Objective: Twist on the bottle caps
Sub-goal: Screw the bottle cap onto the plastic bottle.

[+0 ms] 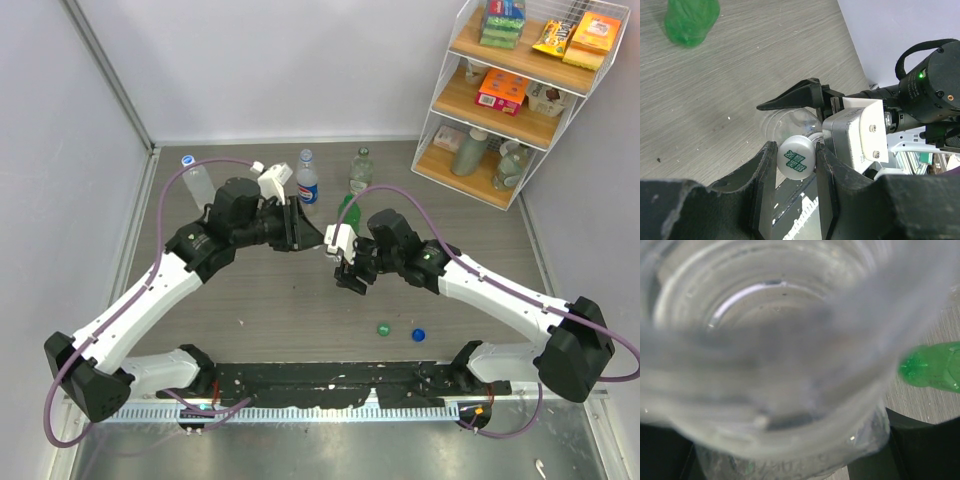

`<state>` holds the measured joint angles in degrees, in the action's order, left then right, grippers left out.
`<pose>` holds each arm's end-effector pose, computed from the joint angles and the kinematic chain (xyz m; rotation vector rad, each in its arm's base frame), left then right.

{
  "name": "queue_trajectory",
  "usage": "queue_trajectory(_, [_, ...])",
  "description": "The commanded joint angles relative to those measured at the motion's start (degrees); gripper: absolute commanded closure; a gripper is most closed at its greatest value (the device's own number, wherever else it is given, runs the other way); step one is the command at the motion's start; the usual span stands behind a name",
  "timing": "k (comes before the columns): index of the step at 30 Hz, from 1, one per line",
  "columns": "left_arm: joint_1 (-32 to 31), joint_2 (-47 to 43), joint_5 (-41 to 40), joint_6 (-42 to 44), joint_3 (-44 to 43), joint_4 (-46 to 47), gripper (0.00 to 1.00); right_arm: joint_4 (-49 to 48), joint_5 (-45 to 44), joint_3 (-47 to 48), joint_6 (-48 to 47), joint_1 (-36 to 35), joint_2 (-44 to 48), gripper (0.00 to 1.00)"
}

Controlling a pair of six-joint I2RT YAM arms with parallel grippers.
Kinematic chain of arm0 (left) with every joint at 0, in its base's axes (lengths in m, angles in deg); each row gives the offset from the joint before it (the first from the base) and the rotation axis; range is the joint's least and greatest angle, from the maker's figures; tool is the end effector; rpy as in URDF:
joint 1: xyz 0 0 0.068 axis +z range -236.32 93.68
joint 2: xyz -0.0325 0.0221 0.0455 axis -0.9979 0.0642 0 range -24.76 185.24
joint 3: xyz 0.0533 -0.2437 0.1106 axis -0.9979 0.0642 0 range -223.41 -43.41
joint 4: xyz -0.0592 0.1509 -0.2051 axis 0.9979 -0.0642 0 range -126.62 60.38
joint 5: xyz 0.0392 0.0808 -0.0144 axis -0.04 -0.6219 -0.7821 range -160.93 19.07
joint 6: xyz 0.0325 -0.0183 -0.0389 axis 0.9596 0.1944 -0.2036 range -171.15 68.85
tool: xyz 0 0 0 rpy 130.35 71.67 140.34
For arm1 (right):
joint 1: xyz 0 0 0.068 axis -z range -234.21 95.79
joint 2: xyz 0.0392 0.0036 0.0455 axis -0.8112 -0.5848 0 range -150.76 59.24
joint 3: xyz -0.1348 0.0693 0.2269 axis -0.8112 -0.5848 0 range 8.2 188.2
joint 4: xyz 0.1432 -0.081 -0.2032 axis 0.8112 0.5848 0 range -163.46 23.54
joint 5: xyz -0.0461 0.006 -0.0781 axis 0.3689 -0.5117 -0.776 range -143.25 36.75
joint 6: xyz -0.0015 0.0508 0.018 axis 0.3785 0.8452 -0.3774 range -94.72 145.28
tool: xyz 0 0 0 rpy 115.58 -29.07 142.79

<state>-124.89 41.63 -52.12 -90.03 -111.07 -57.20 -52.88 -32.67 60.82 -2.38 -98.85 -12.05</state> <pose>0.1916 -0.1677 0.3732 0.2207 2.2041 -1.1409 0.1832 0.1984 0.2742 -1.4876 1.7071 0.5630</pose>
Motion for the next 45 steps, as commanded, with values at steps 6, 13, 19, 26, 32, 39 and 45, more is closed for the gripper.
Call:
queue_trajectory(6, [-0.72, -1.00, 3.60, 0.73, 0.77, 2.70, 0.91, -2.83, 0.60, 3.10, 0.15, -0.62, 1.33, 0.70])
queue_trajectory(13, [-1.34, -0.74, 5.19, 2.40, 1.04, 2.17, 0.92, -1.77, -1.50, 4.16, 0.50, -0.71, 0.36, 0.70])
queue_trajectory(19, [-2.30, -0.74, 4.92, 4.33, 0.95, 0.24, 0.92, -2.91, -1.24, 4.24, 0.68, -0.71, 0.89, 0.70])
queue_trajectory(26, [-2.65, 0.14, 5.71, 5.74, 1.04, -0.55, 0.92, -3.97, -0.89, 4.07, 1.29, -0.71, 1.32, 0.70])
queue_trajectory(32, [-2.65, 1.37, 2.65, 8.28, 2.18, -4.84, 0.98, -5.20, -0.45, 3.10, 1.65, -0.71, 4.66, 0.71])
queue_trajectory(39, [-2.65, -1.52, -1.93, 7.85, 7.27, -7.58, 1.00, -4.58, -0.72, 1.17, 1.64, -0.80, 10.72, 0.73])
queue_trajectory(45, [-2.65, -5.04, -6.33, 6.44, 8.95, -6.54, 1.00, -3.88, 0.25, 0.03, 2.44, -0.80, 13.10, 0.88])
